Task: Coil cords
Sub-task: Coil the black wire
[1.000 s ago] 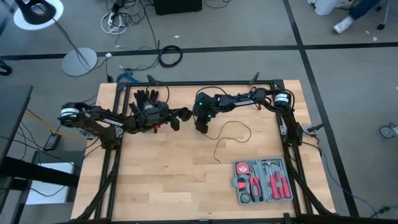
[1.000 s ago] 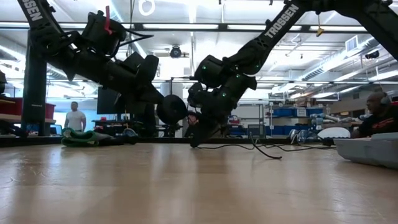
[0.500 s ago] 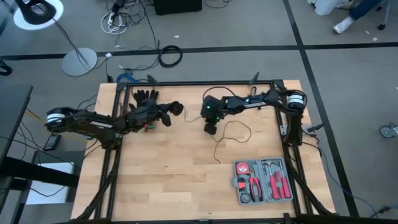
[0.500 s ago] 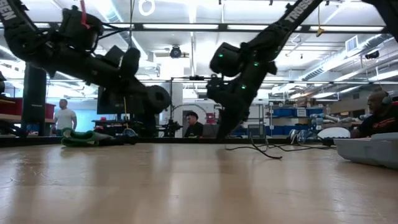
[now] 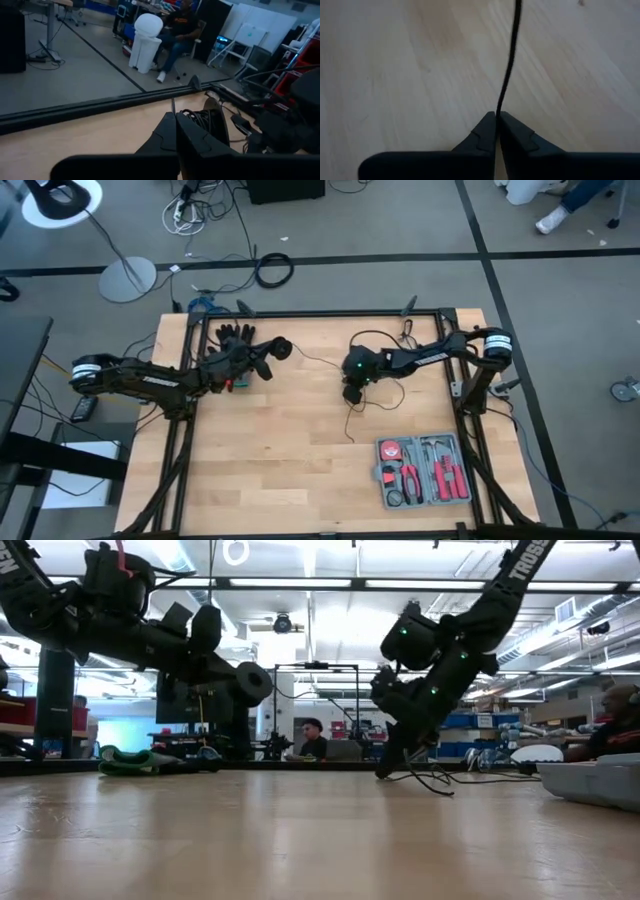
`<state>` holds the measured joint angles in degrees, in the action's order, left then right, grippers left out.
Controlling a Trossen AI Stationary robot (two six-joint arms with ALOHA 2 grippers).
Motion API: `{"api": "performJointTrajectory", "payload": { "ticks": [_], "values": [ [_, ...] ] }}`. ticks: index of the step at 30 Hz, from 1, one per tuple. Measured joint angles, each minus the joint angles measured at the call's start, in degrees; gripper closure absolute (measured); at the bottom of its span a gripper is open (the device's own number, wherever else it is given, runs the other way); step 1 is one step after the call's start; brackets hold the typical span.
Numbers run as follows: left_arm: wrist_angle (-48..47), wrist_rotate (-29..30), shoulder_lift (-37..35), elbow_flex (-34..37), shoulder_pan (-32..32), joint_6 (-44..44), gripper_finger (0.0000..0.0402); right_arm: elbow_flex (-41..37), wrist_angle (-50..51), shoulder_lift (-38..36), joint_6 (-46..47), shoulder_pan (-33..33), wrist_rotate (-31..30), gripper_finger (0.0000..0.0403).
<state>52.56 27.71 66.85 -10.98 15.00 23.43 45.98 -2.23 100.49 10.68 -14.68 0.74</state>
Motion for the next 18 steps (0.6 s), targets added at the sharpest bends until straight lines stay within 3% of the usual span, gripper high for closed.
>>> {"api": "performJointTrajectory", "payload": {
  "ticks": [8, 18],
  "values": [
    [-0.39, -0.09, 0.02, -0.02, 0.0, -0.32, 0.0401, -3.54, -7.47, -0.8, 1.34, -0.01, 1.97, 0.034],
    [-1.34, -0.11, 0.02, -0.04, 0.0, -0.29, 0.0401, -3.57, 8.29, -9.92, 1.22, -2.19, 0.81, 0.03]
  ]
}}
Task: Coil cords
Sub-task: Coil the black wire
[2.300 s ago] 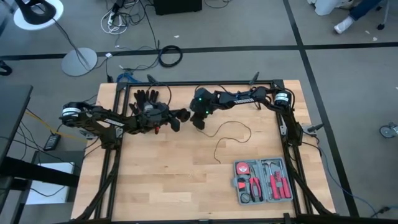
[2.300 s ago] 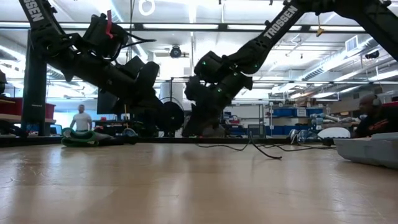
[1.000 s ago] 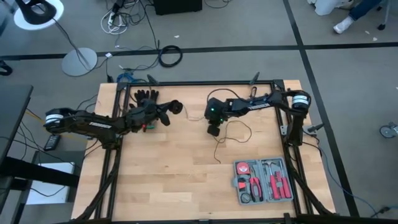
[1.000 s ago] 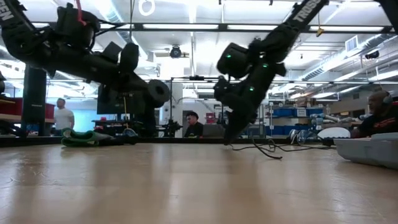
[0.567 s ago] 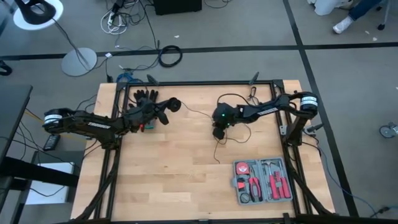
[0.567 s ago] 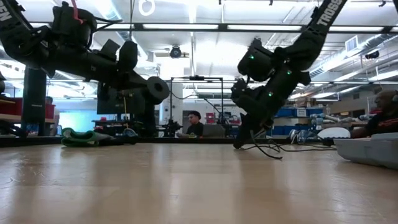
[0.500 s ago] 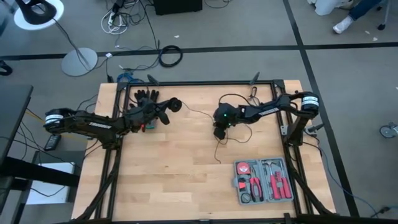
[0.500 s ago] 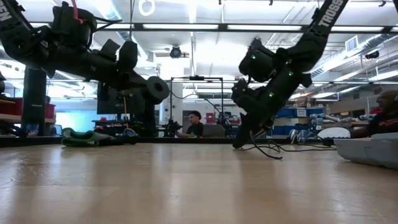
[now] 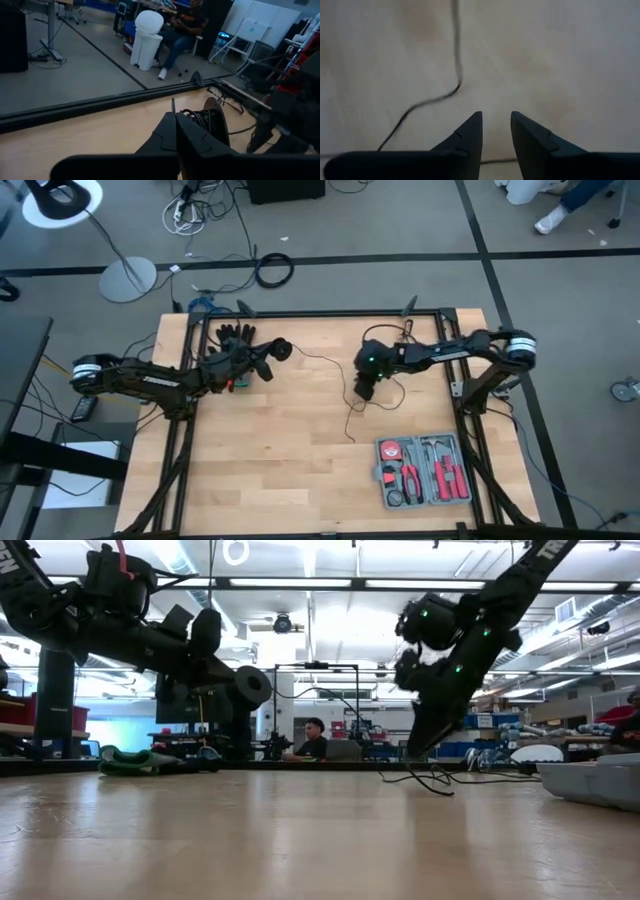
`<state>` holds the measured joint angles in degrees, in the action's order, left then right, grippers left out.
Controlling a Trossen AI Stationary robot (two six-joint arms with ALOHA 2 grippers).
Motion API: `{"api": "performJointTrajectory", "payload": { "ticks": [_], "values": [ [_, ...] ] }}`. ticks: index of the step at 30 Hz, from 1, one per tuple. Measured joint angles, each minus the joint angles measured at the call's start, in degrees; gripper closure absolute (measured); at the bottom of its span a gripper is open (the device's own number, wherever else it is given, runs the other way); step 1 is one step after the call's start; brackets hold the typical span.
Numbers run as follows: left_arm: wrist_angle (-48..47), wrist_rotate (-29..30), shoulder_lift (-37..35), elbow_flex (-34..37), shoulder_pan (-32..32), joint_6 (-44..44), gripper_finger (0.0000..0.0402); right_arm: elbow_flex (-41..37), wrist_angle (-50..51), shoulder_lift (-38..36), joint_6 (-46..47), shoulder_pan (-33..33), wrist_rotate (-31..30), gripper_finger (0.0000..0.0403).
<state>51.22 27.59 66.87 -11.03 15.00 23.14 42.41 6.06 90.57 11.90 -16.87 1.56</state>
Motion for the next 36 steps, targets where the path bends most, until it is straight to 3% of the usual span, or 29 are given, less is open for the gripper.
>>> {"api": "performJointTrajectory", "payload": {
  "ticks": [5, 12, 14, 22, 27, 36],
  "values": [
    [0.0, -0.02, 0.0, 0.0, 0.0, -0.2, 0.0401, 0.0, 0.69, -6.11, -2.01, -1.29, -5.04, 0.0301],
    [0.22, -0.29, 0.0, 0.0, 0.0, -0.76, 0.0402, 0.09, -30.46, -4.16, -8.67, -0.71, -6.07, 0.0298],
    [0.24, -0.31, -0.02, 0.0, 0.0, -1.11, 0.0401, 0.5, -35.35, -2.53, -11.34, 0.09, -6.02, 0.0299],
    [0.12, -0.37, 0.0, 0.0, 0.0, -2.1, 0.0402, 9.42, -26.0, 6.94, -17.64, 2.51, -6.09, 0.0304],
    [-0.17, -0.37, 0.0, 0.0, 0.0, -2.85, 0.0401, 12.21, -22.48, 9.08, -17.64, 2.78, -6.51, 0.031],
    [-0.72, -0.21, 0.0, 0.0, 0.0, -3.39, 0.0401, 12.31, -20.95, 7.94, -17.59, 2.78, -6.71, 0.0378]
  ]
}}
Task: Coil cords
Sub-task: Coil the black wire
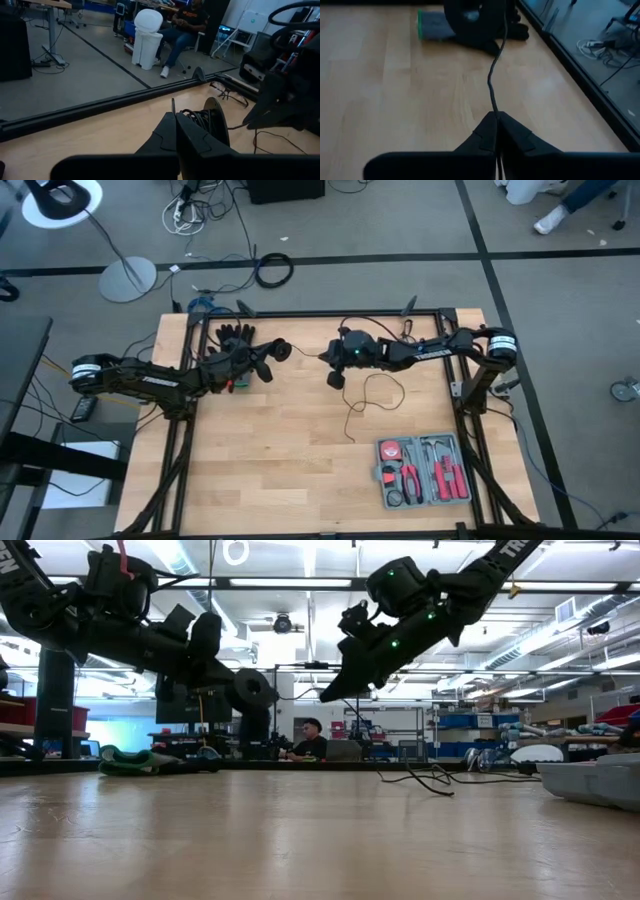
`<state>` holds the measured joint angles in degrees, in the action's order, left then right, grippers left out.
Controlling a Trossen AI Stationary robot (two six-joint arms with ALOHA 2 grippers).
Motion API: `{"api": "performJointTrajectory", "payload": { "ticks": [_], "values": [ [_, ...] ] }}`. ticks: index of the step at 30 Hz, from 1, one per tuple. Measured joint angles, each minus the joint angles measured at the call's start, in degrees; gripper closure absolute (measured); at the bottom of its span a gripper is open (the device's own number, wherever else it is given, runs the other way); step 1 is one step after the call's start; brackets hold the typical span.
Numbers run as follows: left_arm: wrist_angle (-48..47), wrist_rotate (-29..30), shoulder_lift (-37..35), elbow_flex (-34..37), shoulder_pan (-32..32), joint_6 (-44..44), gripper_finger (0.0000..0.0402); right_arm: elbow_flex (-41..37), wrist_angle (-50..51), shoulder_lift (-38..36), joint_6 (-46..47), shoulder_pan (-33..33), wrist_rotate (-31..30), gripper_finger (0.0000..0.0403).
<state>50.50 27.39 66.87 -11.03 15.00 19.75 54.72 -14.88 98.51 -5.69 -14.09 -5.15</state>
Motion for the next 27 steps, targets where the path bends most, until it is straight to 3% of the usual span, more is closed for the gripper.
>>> {"api": "performJointTrajectory", "payload": {
  "ticks": [5, 19, 27],
  "values": [
    [0.06, 0.05, 0.0, 0.0, 0.0, 0.0, 0.0401, 0.02, 3.48, -2.26, -0.43, 0.0, 0.01, 0.0399],
    [0.2, 0.19, 0.0, 0.0, 0.0, 0.64, 0.0401, 0.0, 9.44, -4.0, 3.29, -0.22, 0.31, 0.0401],
    [4.8, -2.67, 0.02, -0.02, 0.0, 4.54, 0.0401, 2.4, 5.37, 7.85, 9.41, 0.55, 0.87, 0.0402]
  ]
}}
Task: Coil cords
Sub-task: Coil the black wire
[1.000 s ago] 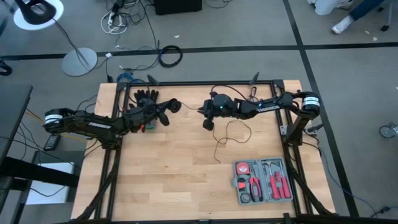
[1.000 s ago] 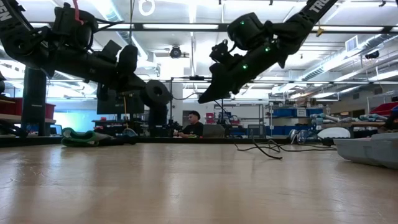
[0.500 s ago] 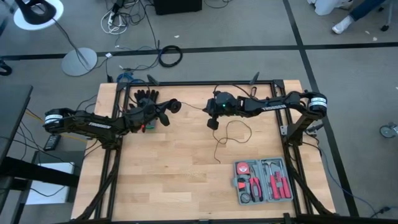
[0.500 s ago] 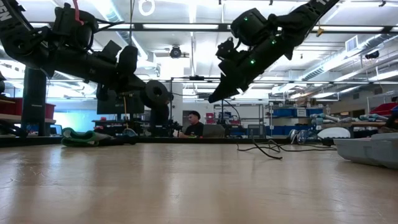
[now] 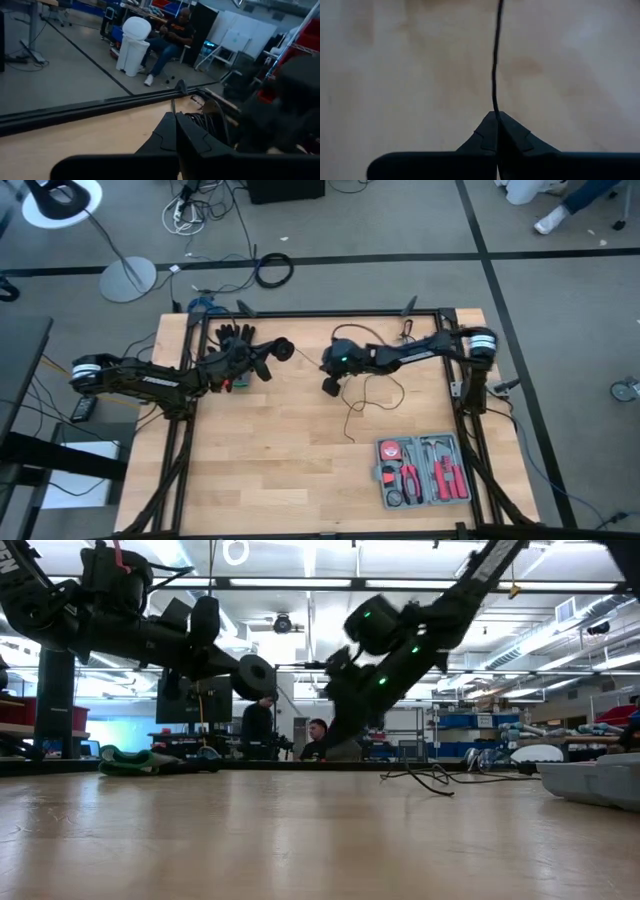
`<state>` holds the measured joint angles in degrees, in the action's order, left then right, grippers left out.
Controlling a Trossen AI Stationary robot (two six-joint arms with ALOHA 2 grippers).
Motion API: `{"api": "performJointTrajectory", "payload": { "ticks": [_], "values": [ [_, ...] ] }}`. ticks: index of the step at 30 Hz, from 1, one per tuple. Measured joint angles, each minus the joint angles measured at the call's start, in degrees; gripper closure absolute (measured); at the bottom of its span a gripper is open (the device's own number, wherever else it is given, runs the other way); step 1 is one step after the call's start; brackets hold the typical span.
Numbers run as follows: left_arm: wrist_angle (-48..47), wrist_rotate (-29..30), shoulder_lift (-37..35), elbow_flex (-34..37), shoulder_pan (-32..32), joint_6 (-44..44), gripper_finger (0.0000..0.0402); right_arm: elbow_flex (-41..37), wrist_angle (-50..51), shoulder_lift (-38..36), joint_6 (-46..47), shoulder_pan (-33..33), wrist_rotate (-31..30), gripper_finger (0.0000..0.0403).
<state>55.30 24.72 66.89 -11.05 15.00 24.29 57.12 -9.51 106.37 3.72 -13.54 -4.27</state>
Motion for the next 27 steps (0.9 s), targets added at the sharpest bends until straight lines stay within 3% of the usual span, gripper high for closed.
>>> {"api": "performJointTrajectory", "payload": {
  "ticks": [6, 12, 19, 27],
  "values": [
    [0.81, 0.67, 0.45, -0.56, 0.02, 1.42, 0.0401, 11.6, -0.98, 10.97, -1.45, 1.31, 6.03, 0.0402],
    [0.12, 1.22, 3.86, -2.18, 0.02, 1.31, 0.0401, 25.21, 3.45, 17.27, -6.97, 2.01, 11.03, 0.0402],
    [-1.49, 0.86, 9.52, -3.43, 0.02, 1.2, 0.0402, 31.15, 10.95, 16.84, -11.21, 1.96, 11.72, 0.0403],
    [-3.84, 0.96, 12.55, -3.3, -0.02, 1.25, 0.0402, 31.69, 15.61, 13.19, -10.9, 0.4, 11.79, 0.0403]
  ]
}}
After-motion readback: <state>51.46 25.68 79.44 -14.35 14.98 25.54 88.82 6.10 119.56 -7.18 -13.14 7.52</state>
